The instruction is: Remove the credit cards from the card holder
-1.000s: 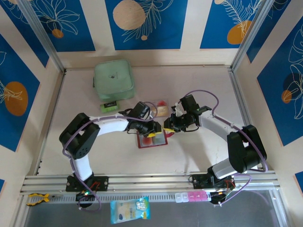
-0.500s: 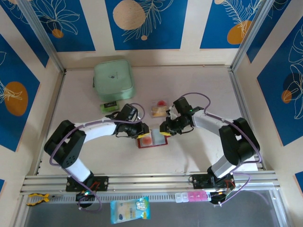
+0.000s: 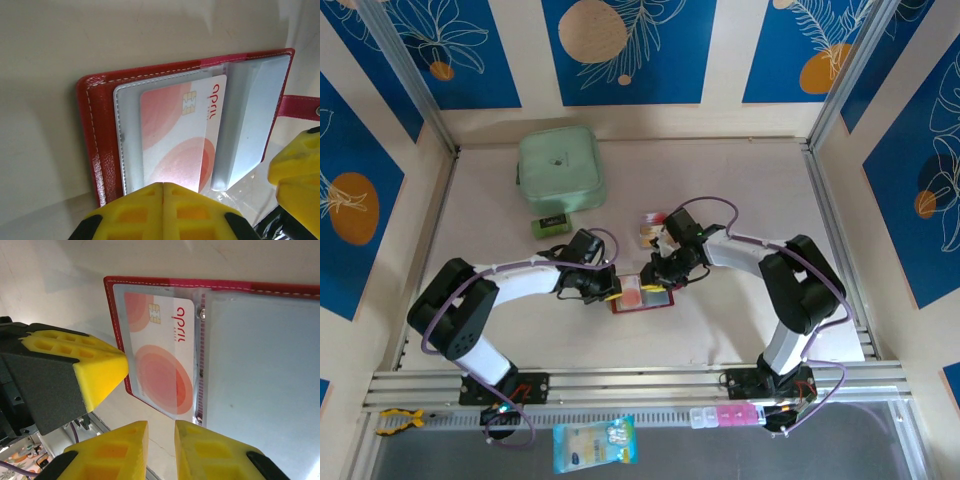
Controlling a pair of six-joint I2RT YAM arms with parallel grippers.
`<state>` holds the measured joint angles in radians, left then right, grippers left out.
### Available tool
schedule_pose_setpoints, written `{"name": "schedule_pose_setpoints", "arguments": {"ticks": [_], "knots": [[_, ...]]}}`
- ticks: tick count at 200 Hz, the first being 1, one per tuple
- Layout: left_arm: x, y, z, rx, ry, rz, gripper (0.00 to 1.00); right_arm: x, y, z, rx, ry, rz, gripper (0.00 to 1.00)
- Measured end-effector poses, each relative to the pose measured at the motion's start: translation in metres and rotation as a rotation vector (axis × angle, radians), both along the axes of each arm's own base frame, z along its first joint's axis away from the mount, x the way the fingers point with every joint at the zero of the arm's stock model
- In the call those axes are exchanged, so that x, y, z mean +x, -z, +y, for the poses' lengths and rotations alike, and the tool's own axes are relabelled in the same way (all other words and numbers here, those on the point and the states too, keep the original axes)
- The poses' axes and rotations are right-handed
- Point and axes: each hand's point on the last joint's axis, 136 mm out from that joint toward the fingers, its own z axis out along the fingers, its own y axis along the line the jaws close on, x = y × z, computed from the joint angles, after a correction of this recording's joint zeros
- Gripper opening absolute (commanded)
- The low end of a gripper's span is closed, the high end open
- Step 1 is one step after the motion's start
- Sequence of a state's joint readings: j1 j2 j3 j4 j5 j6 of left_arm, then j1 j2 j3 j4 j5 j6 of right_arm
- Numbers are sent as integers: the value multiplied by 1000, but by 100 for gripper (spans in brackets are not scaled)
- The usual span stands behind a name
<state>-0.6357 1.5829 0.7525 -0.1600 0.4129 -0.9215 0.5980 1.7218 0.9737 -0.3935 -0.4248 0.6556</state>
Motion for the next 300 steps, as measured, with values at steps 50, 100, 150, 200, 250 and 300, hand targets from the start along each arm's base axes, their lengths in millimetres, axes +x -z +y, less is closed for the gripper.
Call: {"name": "schedule_pose_setpoints", "arguments": {"ticks": [50, 100, 150, 200, 250, 300], "knots": [[-1, 3, 4, 25, 3, -4, 1, 1, 6, 7, -12, -16, 9, 22], [-1, 5, 6, 36, 5, -6, 0, 2, 9, 11, -23, -22, 13, 22], [-3, 8, 7, 47, 14, 1, 0, 2, 14, 10, -46, -21, 16, 23], [-3, 12, 8, 53, 15, 11, 0, 1, 23, 8, -67, -21, 39, 25], [-3, 13, 8, 54, 18, 10, 0, 3, 28, 8, -87, -18, 43, 25], [-3, 13, 8, 54, 18, 10, 0, 4, 29, 11, -73, -21, 46, 22]]}}
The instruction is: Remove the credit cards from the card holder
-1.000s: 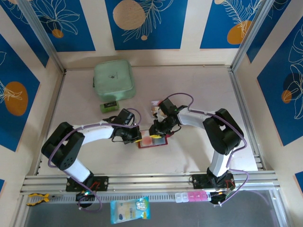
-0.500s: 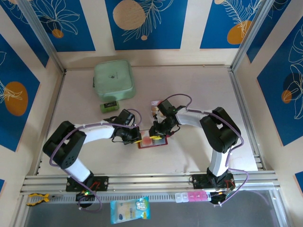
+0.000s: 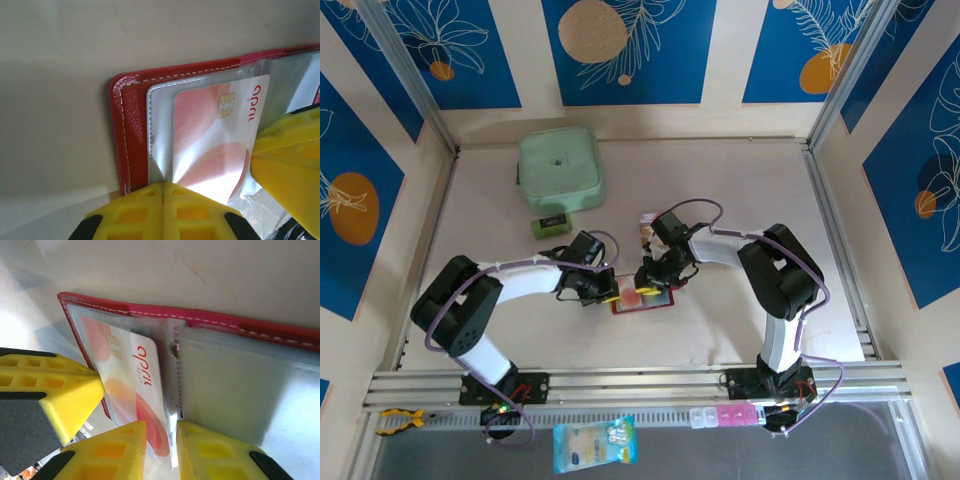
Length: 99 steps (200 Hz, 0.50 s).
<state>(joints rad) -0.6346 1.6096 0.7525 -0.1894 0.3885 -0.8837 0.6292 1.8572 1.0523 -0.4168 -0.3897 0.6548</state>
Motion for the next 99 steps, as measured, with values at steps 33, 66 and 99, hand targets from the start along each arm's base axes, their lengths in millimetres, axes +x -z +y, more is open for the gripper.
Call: {"name": "schedule_pose_setpoints", "arguments": {"ticks": [33, 66, 99], "knots": [[0, 0, -1, -7, 2, 0, 0, 2, -2, 3, 21, -3, -8, 20], [1, 1, -1, -8, 2, 2, 0, 3, -5, 7, 42, -7, -15, 17], [1, 1, -2, -10, 2, 4, 0, 3, -5, 8, 47, -8, -16, 13]]}}
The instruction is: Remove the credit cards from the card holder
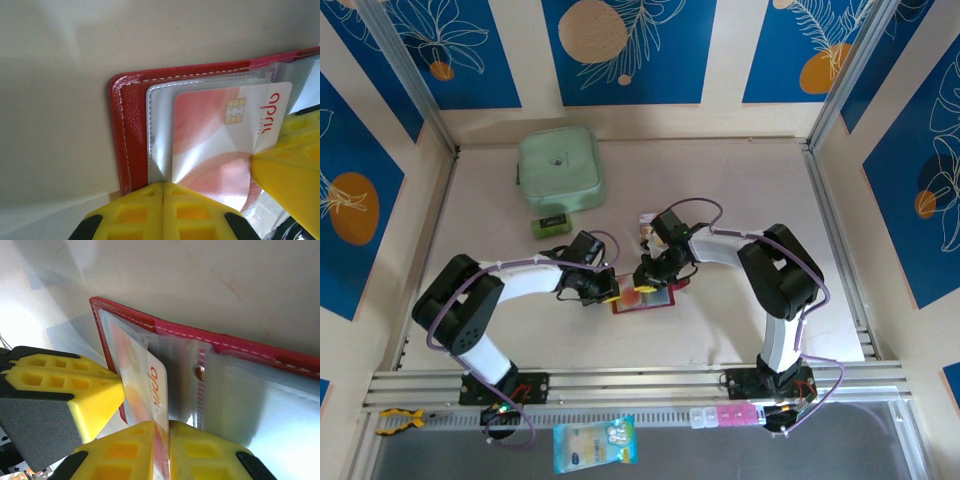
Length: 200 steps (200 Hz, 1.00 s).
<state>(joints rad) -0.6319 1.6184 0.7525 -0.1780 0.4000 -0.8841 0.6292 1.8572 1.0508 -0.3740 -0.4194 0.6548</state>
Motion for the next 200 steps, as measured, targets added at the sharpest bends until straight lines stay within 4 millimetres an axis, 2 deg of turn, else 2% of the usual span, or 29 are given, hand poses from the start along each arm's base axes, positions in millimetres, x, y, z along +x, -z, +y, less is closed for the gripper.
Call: {"name": "schedule_pose_setpoints", "arguments": {"ticks": [35, 136, 200], "knots": [[0, 0, 0, 0, 0, 0, 0, 0, 2, -1, 1, 2, 0, 9], [0, 0, 0, -2, 0, -2, 0, 1, 3, -8, 17, 1, -5, 7], [0, -1, 0, -2, 0, -3, 0, -2, -4, -25, -53, -4, -23, 6]]}}
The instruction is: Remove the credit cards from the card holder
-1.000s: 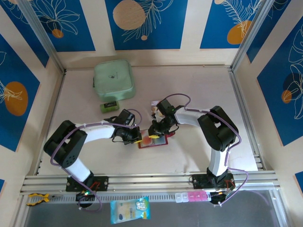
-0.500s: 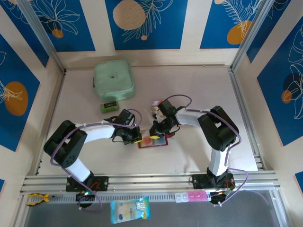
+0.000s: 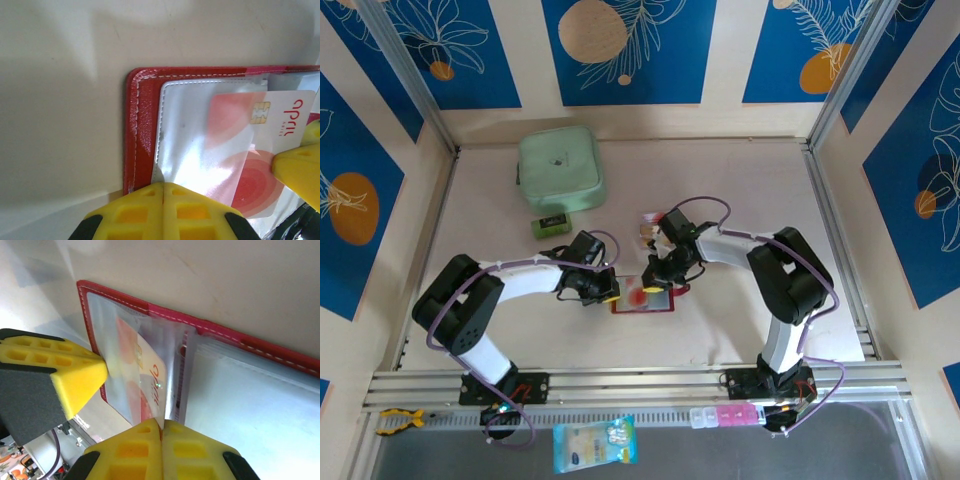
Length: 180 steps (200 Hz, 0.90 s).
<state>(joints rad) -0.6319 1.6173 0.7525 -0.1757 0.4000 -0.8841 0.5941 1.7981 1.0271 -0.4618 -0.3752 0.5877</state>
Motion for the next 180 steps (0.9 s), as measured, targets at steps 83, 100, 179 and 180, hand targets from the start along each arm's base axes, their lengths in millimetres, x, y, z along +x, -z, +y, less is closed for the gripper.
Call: {"name": "schedule_pose_setpoints", "arguments": {"ticks": [83, 100, 179, 180], "knots": [[0, 0, 0, 0, 0, -1, 0, -3, -15, -10, -154, -22, -64, 5], [0, 0, 0, 0, 0, -1, 0, -5, -16, -9, -177, -33, -73, 4], [0, -1, 0, -2, 1, 0, 0, -7, -16, -9, -240, -54, -89, 3], [0, -1, 0, -2, 1, 0, 0, -7, -16, -10, -241, -54, -88, 4]]}}
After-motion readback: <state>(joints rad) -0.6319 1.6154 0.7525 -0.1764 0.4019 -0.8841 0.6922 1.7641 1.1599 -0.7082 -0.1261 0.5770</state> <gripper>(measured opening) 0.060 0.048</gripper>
